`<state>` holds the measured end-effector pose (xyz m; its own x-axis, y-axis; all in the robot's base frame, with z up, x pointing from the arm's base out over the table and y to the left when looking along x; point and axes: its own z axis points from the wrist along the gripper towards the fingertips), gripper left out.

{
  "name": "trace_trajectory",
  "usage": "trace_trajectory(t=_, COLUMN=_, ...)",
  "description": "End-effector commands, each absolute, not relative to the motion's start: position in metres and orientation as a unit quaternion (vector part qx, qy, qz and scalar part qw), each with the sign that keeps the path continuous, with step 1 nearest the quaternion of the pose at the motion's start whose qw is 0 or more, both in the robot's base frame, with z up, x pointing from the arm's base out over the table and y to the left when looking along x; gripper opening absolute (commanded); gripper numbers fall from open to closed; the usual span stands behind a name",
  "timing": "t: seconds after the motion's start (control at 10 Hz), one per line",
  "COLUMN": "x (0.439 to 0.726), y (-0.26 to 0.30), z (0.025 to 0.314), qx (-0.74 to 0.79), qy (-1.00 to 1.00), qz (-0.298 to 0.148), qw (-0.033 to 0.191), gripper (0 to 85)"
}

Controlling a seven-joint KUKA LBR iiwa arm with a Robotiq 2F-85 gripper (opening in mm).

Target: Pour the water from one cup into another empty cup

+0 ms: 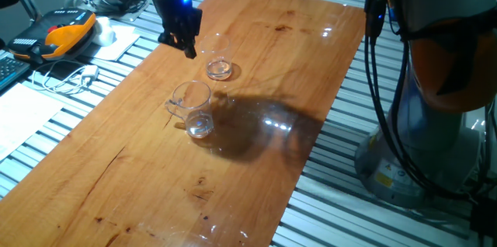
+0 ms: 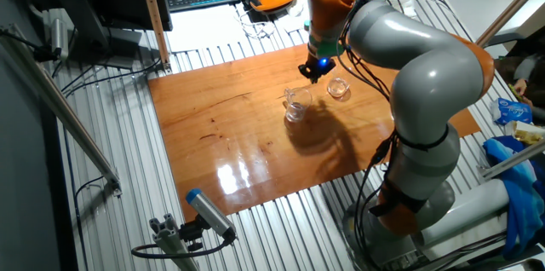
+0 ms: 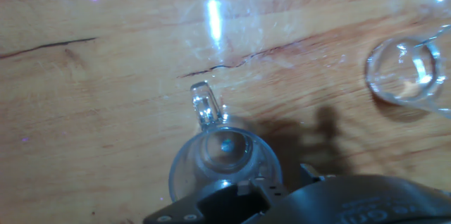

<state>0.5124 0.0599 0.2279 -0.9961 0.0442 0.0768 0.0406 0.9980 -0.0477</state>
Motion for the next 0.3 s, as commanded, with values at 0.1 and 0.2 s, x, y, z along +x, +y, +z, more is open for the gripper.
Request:
trace_trajectory(t=0.1, x=0.5124, y=0.0601, z=0.2286, qx=-0.014, qy=-0.999, qz=0.034, qw=0.026, gripper=0.0)
trace_trajectory(t=0.2, x=0.5134, y=0.0598, z=0.2281, qx=-0.013, qy=-0.999, qz=0.035, qw=0.024, gripper=0.0)
